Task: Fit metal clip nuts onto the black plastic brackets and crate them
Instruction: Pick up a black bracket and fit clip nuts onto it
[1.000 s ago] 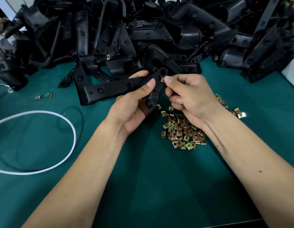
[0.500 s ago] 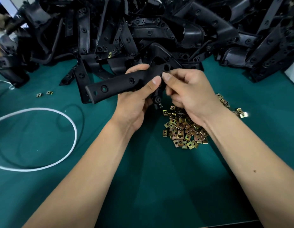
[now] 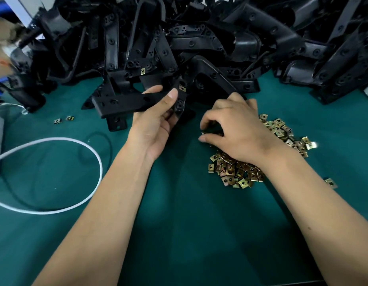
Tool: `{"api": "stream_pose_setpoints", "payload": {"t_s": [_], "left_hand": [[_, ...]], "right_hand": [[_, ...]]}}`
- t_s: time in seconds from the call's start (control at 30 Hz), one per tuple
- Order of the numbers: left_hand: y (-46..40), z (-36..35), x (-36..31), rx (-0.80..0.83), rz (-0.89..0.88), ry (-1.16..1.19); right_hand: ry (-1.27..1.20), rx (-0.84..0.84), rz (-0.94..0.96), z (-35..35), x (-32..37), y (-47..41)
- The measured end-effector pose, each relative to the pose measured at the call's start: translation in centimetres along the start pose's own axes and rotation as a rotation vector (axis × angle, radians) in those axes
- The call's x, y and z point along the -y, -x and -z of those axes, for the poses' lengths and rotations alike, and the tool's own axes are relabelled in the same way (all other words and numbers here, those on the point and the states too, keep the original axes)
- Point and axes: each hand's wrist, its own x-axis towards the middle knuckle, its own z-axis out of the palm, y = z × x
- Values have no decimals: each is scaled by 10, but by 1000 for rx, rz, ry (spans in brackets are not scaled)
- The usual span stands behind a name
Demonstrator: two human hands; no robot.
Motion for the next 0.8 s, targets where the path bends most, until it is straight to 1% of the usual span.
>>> {"api": "stream_pose_setpoints", "payload": {"t_s": [0.13, 0.23, 0.3, 0.37, 0.43, 0.6, 0.73, 0.8], "left_hand": [[5, -4, 3, -6, -1, 20], [8, -9, 4, 16, 16, 123], [10, -13, 5, 25, 24, 155], [12, -15, 7, 33, 36, 164], [13, -17, 9, 32, 53, 183], [14, -18, 10, 41, 75, 224], [14, -16, 10, 60, 83, 209], [13, -15, 10, 62, 74, 217]], "right_hand": [[-4, 27, -20, -1, 3, -1], [-60, -25, 2, -4, 2, -1], [-228, -105, 7, -4, 1, 0], [-500, -203, -43, -5, 2, -1], [-709, -273, -72, -6, 3, -2], [-1127, -261, -86, -12, 9, -1], [-1352, -207, -180, -11, 9, -1], [-1417, -169, -220, -9, 8, -1]]}}
